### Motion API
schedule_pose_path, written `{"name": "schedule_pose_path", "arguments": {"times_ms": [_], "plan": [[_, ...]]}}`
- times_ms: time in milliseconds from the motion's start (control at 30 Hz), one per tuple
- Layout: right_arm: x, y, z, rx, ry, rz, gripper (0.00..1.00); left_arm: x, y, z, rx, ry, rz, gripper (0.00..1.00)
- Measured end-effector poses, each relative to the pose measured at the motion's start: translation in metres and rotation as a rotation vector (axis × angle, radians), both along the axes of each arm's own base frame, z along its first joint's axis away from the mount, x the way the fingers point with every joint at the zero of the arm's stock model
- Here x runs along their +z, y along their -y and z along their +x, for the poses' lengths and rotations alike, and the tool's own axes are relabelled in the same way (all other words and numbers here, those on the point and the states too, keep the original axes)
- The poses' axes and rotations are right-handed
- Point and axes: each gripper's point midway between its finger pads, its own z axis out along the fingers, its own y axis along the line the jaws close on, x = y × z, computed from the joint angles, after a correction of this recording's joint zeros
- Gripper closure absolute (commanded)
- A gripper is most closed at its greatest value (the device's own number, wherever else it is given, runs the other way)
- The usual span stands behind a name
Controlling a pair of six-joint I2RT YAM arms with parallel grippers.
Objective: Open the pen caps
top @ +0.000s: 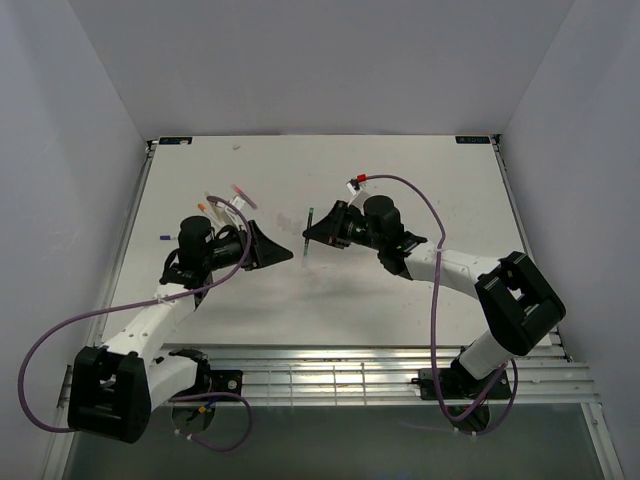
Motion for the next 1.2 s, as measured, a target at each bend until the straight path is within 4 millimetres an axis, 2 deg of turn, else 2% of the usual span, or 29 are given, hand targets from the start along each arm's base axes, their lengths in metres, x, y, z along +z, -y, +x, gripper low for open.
{"name": "schedule_pose_path", "arguments": {"times_ms": [167,400,467,667,1000,1200], "plan": [[0.007,-0.003,-0.004,0.021,-0.009,0.034,0.92,0.008,0.011,-0.006,-0.058,0.024,-0.033,0.23],[0.019,-0.009,-0.009,0.057,-0.013,0.089,0.92,-0.01,0.024,-0.009,-0.105,-0.043,-0.024,0.27],[0.019,-0.01,-0.01,0.065,-0.016,0.098,0.92,-0.012,0.028,-0.011,-0.116,-0.051,-0.023,0.35],[0.021,-0.014,-0.012,0.091,-0.026,0.126,0.92,-0.004,0.032,-0.006,-0.124,-0.034,-0.028,0.48],[0.018,-0.019,-0.014,0.113,-0.051,0.151,0.92,-0.008,0.037,-0.004,-0.135,-0.052,-0.028,0.63],[0.018,-0.02,-0.012,0.114,-0.059,0.16,0.92,-0.009,0.038,-0.005,-0.142,-0.062,-0.031,0.81]]}}
